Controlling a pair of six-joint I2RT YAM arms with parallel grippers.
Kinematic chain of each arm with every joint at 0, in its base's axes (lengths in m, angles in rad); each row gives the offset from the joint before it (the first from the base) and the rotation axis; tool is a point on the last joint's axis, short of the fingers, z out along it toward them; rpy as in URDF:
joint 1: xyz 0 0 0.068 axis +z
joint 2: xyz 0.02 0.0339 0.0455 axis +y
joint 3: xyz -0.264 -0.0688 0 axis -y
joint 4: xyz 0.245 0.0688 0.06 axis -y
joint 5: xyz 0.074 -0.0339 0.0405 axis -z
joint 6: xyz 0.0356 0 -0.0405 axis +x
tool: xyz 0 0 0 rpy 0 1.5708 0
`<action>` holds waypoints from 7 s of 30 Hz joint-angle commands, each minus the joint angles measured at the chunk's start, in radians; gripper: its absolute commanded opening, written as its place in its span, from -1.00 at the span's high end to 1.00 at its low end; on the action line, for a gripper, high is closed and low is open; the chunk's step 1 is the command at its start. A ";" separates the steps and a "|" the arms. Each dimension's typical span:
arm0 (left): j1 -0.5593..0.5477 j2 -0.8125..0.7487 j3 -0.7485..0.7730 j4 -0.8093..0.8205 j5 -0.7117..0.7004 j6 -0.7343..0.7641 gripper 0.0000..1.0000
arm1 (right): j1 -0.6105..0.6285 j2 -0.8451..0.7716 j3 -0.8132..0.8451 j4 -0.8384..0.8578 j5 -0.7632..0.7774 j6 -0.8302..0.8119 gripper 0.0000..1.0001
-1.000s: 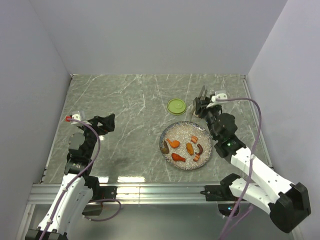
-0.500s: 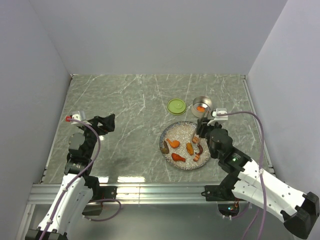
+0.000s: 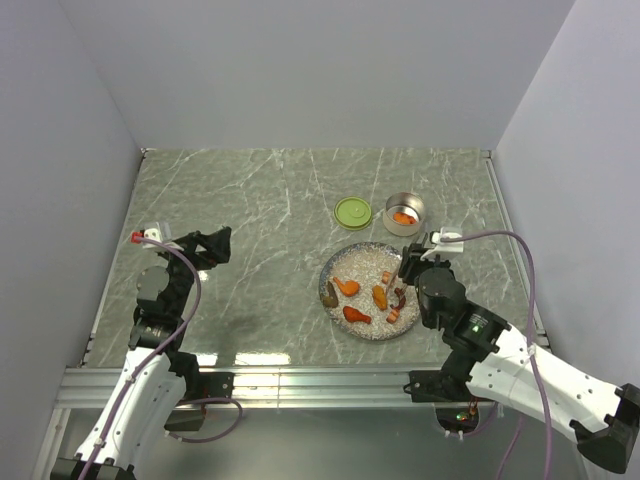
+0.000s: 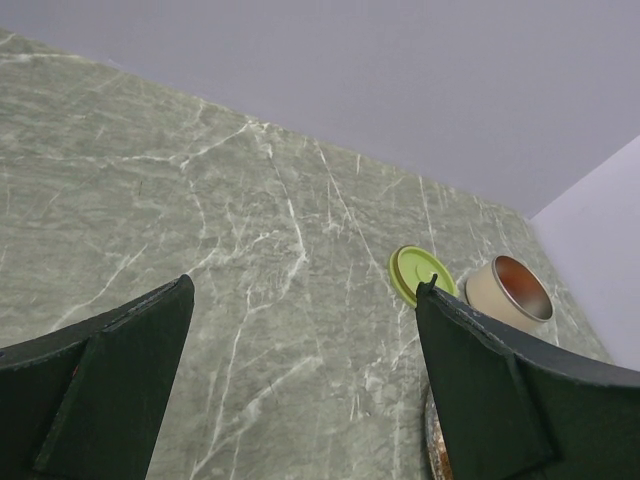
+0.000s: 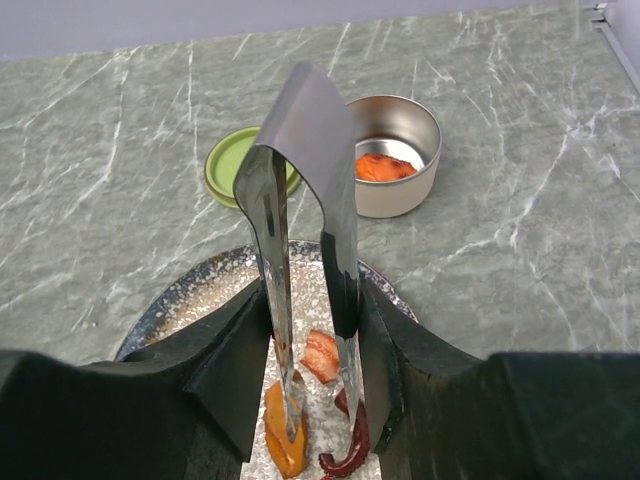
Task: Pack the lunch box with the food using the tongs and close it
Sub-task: Pick up the food using the clamp, then place the food into the lunch box, then pick up the food using the clamp, then place the food into the lunch box
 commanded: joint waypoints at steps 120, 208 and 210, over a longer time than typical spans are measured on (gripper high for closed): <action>0.004 0.170 0.000 0.200 0.069 0.002 -0.99 | -0.368 0.388 0.280 0.426 -0.247 -0.233 0.10; 0.004 0.171 -0.001 0.200 0.067 0.000 -0.99 | -0.344 0.544 0.428 0.418 -0.153 -0.246 0.56; 0.004 0.171 -0.001 0.200 0.067 0.000 -0.99 | -0.383 0.584 0.453 0.423 -0.168 -0.247 0.56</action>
